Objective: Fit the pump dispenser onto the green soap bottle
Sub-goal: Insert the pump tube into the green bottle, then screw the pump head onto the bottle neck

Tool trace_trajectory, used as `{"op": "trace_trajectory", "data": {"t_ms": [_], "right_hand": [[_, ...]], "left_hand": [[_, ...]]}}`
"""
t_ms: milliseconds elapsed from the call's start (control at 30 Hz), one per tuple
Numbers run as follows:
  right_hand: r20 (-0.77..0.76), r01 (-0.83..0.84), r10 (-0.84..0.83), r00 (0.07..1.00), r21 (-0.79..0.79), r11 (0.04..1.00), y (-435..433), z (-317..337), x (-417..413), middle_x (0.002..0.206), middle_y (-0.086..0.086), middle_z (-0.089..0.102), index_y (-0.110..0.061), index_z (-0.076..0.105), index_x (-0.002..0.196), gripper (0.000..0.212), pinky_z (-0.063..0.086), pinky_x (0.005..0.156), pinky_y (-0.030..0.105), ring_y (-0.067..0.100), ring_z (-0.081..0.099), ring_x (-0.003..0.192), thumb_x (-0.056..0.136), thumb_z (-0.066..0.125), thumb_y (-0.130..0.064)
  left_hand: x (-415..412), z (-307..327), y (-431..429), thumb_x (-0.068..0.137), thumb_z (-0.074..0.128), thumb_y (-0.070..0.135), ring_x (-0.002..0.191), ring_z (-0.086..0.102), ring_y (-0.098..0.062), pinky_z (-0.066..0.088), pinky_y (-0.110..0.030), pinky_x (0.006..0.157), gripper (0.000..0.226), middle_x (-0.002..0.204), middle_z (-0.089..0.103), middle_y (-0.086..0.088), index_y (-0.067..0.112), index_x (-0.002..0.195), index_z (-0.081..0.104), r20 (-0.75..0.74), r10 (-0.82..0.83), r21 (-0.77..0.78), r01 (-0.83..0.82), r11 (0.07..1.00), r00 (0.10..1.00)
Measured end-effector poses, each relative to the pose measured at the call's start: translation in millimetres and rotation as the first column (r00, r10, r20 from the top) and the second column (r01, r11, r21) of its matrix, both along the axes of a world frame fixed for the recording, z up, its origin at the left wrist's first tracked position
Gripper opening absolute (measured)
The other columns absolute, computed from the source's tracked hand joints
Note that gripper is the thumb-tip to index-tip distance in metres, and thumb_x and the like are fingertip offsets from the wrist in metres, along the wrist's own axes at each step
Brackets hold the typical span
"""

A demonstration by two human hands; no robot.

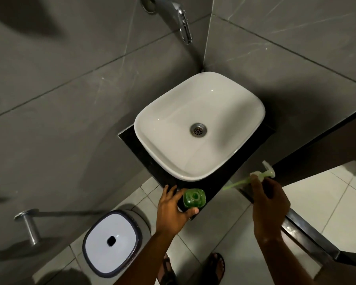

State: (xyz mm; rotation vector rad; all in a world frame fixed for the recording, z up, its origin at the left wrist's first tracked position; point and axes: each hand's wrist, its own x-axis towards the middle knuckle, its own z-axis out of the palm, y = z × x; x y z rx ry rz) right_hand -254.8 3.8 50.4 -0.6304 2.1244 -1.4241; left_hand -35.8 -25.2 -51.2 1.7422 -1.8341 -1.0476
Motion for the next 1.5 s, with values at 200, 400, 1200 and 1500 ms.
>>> {"op": "trace_trajectory", "data": {"t_ms": [200,400,1200,1500], "right_hand": [[-0.272,-0.237,0.207,0.94,-0.082,0.968,22.7,25.6,49.7,0.074,-0.009,0.057,-0.028,0.061,0.077,0.032,0.04,0.062,0.02,0.009,0.053,0.07,0.072,0.069,-0.058],[-0.391,-0.346,0.287,0.875,-0.088,0.934,6.2,12.3,64.8,0.087,-0.026,0.054,-0.052,0.05,0.075,0.021,0.041,0.067,0.019,0.01,0.053,0.078,0.073,0.071,-0.059],[-0.419,-0.474,0.449,0.789,0.05,0.879,8.0,-70.2,78.4,0.08,-0.017,0.053,-0.025,0.073,0.1,0.039,0.041,0.07,0.022,0.011,0.047,0.084,0.073,0.071,-0.054],[-0.402,-0.556,0.547,0.734,0.106,0.824,6.2,-66.6,76.5,0.087,-0.018,0.052,-0.037,0.063,0.123,0.055,0.048,0.075,0.035,0.011,0.047,0.089,0.074,0.066,-0.063]], "left_hand": [[-0.1,-1.4,1.1,0.06,0.074,0.068,0.146,0.014,-0.019,0.021,-0.035,0.111,0.079,0.15,0.043,0.0,0.039,0.13,0.052,-0.024,0.012,0.008,-0.012,1.0,1.0],[-0.5,-1.5,1.7,0.061,0.075,0.065,0.147,0.014,-0.02,0.017,-0.031,0.11,0.08,0.149,0.043,-0.001,0.035,0.132,0.052,-0.008,0.012,0.008,-0.012,1.0,1.0],[-1.2,-3.7,2.1,0.067,0.073,0.06,0.147,0.013,-0.024,0.026,-0.046,0.116,0.075,0.15,0.043,-0.003,0.032,0.133,0.052,0.017,0.006,-0.013,-0.006,1.0,1.0],[-1.2,-2.9,2.6,0.07,0.075,0.051,0.147,0.013,-0.025,0.024,-0.047,0.116,0.068,0.149,0.044,-0.005,0.035,0.133,0.052,0.013,0.015,-0.027,-0.015,1.0,1.0]]}}
